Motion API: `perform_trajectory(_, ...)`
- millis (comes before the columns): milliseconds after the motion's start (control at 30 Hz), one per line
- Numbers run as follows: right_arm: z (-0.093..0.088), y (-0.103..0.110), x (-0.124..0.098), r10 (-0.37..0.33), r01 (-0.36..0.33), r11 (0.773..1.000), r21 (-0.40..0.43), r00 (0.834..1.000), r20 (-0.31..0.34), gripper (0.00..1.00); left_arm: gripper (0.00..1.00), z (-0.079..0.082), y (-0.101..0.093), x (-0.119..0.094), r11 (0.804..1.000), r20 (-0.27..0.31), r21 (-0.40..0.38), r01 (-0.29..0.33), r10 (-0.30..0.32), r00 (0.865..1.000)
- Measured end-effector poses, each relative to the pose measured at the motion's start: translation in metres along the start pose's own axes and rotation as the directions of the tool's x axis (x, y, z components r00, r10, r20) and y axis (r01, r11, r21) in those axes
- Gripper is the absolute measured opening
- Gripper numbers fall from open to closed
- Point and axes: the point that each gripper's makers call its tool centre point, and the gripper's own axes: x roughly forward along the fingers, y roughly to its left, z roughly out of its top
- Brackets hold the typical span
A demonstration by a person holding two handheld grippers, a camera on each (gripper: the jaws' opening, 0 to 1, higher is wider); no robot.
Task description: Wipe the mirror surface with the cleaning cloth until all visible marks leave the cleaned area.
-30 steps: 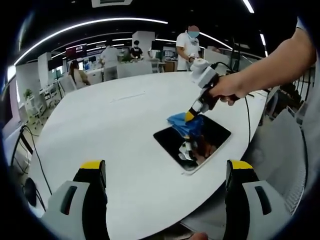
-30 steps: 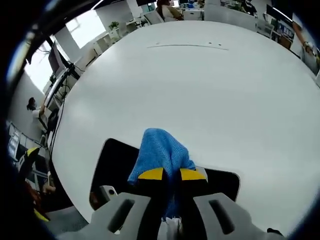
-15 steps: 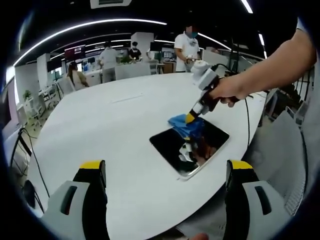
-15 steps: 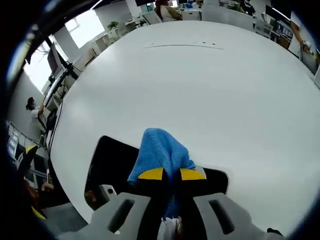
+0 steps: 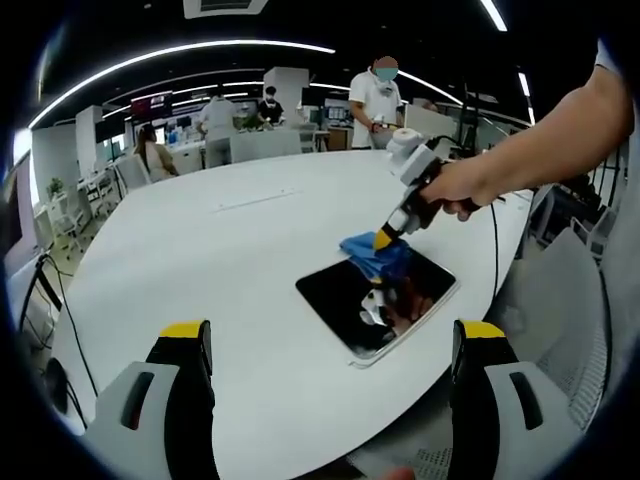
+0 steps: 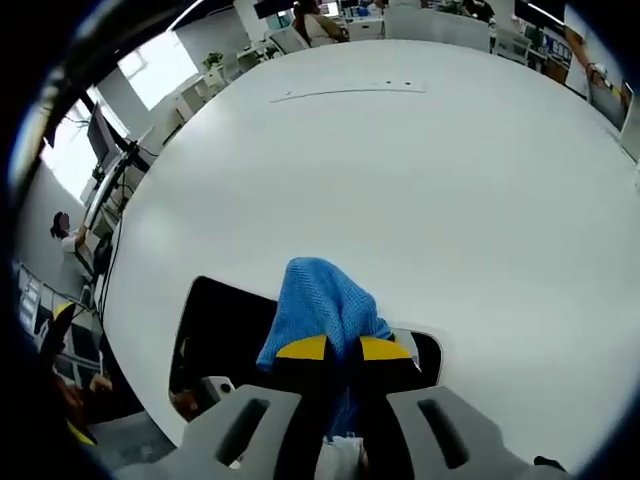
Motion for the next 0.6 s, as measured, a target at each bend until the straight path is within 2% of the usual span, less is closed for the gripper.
perform_trajectory(333,-0.007,0.000,-0.004,-0.018,0.018,1.000,-0.003,1.000,0.006,0.04,0.99,0.003,-0.001,-0.003,1.000,0.006,0.006,-0.002,0.002,1.000)
perform_trajectory(600,-0.019,0.003,-0.012,-0.028,0.028,0.999,0.033,1.000,0.008,0.04,0.99,0.001,-0.006,-0.003,1.000,-0.001,0.019,0.000,0.000,1.000)
